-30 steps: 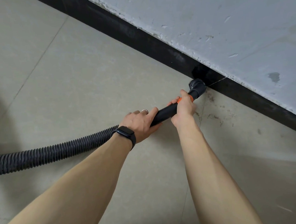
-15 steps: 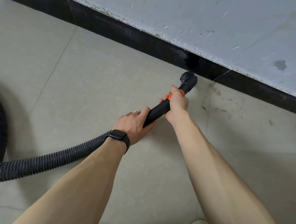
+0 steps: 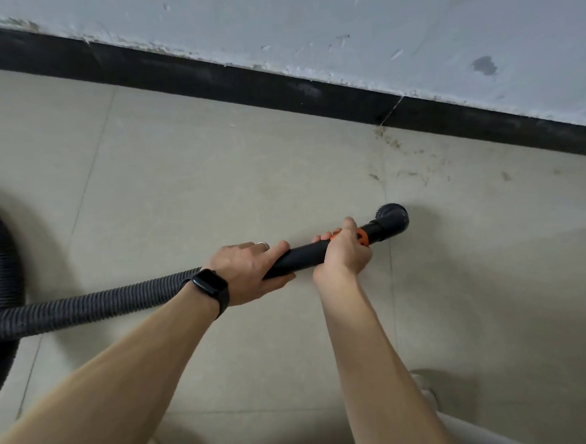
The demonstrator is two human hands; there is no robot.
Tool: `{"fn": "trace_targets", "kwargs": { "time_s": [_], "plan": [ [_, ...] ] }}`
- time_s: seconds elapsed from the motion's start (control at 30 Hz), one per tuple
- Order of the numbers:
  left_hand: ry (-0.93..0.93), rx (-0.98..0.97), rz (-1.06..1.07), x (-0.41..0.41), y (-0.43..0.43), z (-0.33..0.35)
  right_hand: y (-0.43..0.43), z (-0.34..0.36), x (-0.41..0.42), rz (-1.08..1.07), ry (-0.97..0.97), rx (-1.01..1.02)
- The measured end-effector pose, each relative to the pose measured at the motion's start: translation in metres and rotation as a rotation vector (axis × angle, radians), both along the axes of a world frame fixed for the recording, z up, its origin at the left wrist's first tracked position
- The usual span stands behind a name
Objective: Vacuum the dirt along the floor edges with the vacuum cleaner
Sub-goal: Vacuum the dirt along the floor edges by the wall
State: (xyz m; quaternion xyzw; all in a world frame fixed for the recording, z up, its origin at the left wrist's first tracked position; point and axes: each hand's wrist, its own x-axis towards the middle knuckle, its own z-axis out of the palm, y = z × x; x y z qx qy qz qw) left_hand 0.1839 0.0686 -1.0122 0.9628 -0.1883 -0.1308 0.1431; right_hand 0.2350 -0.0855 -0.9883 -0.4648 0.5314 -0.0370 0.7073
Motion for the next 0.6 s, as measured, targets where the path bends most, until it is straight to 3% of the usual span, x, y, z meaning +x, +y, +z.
{"fn": "trace_targets", "kwargs": {
  "time_s": [0.2,0.6],
  "plan": [
    [0.024,0.032,-0.02,-0.012,-0.006,0.003,-0.004,-0.006,-0.012,-0.008,0.026,0.028],
    [0.03,-0.005,0.08,-0.052,0.062,0.005,0.061,-0.006,-0.044,0.064,-0.003,0.127]
  ]
}}
